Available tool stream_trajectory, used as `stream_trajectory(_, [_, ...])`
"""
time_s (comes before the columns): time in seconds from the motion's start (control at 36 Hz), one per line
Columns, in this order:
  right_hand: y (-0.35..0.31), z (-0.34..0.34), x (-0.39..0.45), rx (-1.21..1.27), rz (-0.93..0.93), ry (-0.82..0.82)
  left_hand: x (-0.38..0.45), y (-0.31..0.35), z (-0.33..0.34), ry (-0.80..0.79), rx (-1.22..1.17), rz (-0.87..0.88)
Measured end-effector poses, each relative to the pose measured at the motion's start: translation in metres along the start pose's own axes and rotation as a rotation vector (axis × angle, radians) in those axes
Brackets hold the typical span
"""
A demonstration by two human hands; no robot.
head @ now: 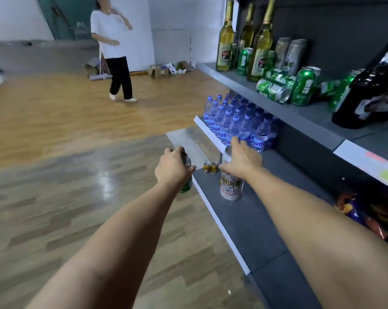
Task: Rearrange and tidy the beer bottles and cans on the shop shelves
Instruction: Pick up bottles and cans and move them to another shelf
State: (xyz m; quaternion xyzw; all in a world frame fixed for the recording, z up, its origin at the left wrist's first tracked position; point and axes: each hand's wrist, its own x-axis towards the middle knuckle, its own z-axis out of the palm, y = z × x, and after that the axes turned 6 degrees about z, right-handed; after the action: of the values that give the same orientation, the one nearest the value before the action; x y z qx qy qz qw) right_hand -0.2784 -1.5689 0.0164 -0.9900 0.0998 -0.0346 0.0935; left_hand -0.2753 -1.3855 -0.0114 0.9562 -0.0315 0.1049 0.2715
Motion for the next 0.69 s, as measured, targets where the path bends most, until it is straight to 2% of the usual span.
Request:
stream_trajectory(0.44, [-0.03, -0.048, 0.205, 0.054, 0.014, 0.134, 0.234, 0.034, 0.021, 0.024, -0.08, 0.165])
stream_trajectory(0.69, [-0.053, -0.082, 0.302, 0.135, 0.161, 0.394, 0.362, 0.032, 0.025, 0.042, -0.207, 0.288])
